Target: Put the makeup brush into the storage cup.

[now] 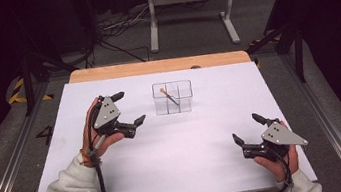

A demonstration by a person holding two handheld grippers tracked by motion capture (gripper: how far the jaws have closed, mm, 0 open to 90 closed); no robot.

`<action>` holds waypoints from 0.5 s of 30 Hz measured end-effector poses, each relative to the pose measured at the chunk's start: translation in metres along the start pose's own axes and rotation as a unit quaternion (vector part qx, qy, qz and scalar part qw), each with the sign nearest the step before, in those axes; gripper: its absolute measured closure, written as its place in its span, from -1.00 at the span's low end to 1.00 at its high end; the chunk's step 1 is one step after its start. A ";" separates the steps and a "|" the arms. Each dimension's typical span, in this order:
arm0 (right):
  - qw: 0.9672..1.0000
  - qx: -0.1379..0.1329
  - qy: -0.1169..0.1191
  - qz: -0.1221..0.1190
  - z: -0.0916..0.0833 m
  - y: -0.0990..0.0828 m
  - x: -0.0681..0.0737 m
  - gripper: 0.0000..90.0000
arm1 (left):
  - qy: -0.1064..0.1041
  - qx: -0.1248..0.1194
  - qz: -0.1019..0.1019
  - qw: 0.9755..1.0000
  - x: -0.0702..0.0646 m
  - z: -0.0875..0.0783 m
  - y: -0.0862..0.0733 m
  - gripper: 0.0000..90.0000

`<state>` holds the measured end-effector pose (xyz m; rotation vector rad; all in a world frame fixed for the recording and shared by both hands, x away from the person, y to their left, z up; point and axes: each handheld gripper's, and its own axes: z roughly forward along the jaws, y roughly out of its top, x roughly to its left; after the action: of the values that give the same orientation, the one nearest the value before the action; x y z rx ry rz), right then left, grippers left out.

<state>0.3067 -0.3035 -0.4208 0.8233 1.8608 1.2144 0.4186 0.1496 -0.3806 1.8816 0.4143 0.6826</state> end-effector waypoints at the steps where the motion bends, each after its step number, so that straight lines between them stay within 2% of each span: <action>1: 1.000 0.001 0.000 0.000 0.000 0.000 0.000 -0.77 | -0.002 0.005 0.002 1.000 0.000 -0.001 0.000 -0.94; 4: 1.000 0.001 -0.001 0.000 0.000 0.000 0.000 -0.77 | -0.004 0.000 -0.003 1.000 -0.001 -0.005 -0.001 -0.95; 6: 1.000 0.001 0.000 -0.001 0.000 0.000 0.000 -0.77 | 0.000 0.005 0.005 1.000 -0.001 -0.008 -0.001 -0.95; 15: 1.000 0.004 0.002 -0.002 0.000 0.000 0.001 -0.76 | 0.005 0.001 0.000 1.000 -0.004 -0.020 -0.009 -0.95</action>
<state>0.3060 -0.3026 -0.4211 0.8214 1.8702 1.2078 0.4036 0.1655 -0.3841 1.8807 0.4217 0.6915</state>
